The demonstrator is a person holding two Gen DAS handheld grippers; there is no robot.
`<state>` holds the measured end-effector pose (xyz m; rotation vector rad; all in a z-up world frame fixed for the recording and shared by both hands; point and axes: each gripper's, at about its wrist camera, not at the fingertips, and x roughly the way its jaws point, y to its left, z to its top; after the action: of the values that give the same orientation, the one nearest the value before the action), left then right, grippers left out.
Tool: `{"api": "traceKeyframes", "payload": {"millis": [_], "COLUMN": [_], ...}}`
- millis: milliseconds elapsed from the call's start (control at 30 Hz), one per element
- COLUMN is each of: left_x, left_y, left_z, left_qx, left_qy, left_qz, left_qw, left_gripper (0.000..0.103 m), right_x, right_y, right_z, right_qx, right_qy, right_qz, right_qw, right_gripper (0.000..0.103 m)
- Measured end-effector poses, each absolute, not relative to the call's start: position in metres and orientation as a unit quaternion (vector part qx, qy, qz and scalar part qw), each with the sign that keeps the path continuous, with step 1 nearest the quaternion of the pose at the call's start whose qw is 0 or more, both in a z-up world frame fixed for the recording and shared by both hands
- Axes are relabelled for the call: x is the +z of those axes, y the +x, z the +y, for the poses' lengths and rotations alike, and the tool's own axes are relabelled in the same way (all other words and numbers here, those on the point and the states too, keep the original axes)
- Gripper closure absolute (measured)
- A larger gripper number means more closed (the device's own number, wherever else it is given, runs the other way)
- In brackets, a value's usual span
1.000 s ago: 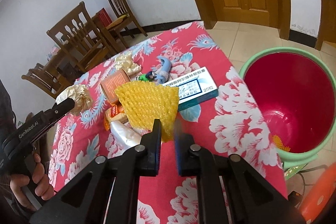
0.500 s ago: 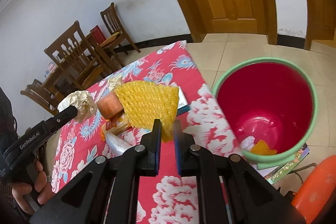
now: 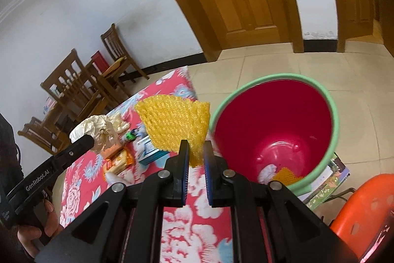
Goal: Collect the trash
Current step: 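Carry the paper and foam net over the bin and open both tools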
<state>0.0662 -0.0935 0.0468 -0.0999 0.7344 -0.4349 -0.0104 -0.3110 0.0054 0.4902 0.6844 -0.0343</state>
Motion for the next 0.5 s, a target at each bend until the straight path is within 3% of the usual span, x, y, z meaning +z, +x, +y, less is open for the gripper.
{"api": "traceKeyframes", "payload": {"millis": [500], "left_x": [0.024], "left_y": [0.071], "left_z": [-0.174], "left_qx": [-0.272], "left_qy": [-0.012], "left_qz": [0.379], "left_qw": [0.885], "left_gripper": [0.072], "right_x": [-0.016], "right_y": [-0.017], "right_z": [-0.366], "right_qx": [-0.071], "right_qy": [0.270], "right_qz": [0.338], "right_qw": [0.899], "right_gripper": [0.089]}}
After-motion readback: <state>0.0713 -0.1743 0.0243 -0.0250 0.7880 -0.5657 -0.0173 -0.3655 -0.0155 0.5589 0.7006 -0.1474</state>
